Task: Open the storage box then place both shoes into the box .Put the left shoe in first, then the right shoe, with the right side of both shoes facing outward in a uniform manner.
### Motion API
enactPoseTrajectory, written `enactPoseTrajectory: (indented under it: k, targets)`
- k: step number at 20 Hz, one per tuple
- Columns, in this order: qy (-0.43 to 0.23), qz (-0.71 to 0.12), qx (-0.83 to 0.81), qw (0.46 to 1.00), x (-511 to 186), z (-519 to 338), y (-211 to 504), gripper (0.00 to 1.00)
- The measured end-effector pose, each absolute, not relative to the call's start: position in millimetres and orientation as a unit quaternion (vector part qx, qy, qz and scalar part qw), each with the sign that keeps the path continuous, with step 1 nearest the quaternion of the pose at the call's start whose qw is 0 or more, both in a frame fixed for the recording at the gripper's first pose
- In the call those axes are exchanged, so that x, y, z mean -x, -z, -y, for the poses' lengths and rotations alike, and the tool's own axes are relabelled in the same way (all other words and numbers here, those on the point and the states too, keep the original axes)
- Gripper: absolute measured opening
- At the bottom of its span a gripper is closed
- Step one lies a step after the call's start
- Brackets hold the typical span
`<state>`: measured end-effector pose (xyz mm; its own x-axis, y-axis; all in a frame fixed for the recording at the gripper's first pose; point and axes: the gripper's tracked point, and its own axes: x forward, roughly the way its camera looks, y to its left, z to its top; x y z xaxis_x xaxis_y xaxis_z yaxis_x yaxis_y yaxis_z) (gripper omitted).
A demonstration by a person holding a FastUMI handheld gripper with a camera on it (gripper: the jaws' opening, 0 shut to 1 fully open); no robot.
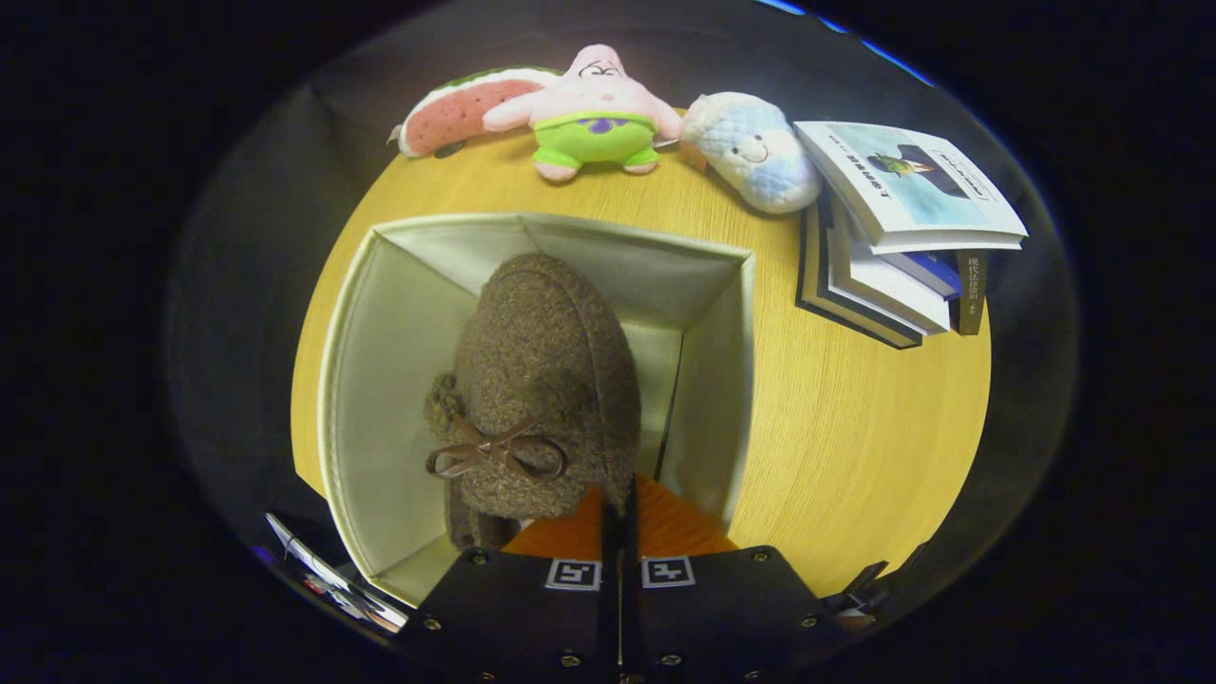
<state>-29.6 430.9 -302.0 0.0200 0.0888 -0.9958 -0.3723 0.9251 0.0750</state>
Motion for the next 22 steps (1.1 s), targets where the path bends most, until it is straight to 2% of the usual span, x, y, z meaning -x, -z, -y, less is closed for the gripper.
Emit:
enactPoseTrajectory:
  k: [4, 6, 7, 8, 9, 11, 14, 18, 22]
  targets:
    - [-0.205, -0.641, 0.140, 0.726, 30.2, -434.9, 302.1, 0.04]
    - [-0.222, -0.622, 0.132, 0.739, 32.0, -438.4, 289.6, 0.14]
    - [-0.226, -0.607, 0.130, 0.750, 29.1, -436.8, 279.4, 0.24]
    - [-0.234, -0.595, 0.123, 0.759, 28.8, -437.3, 271.7, 0.24]
    - [-0.240, -0.583, 0.115, 0.767, 29.5, -436.2, 261.2, 0.35]
    - [-0.253, -0.537, 0.099, 0.799, 19.0, -431.6, 229.3, 0.43]
    - [-0.260, -0.441, 0.060, 0.857, -8.6, -417.2, 169.7, 0.43]
    - [-0.197, -0.270, 0.034, 0.942, -57.7, -358.1, 66.6, 0.43]
    - [-0.143, -0.168, -0.003, 0.975, -73.5, -303.8, -5.2, 0.43]
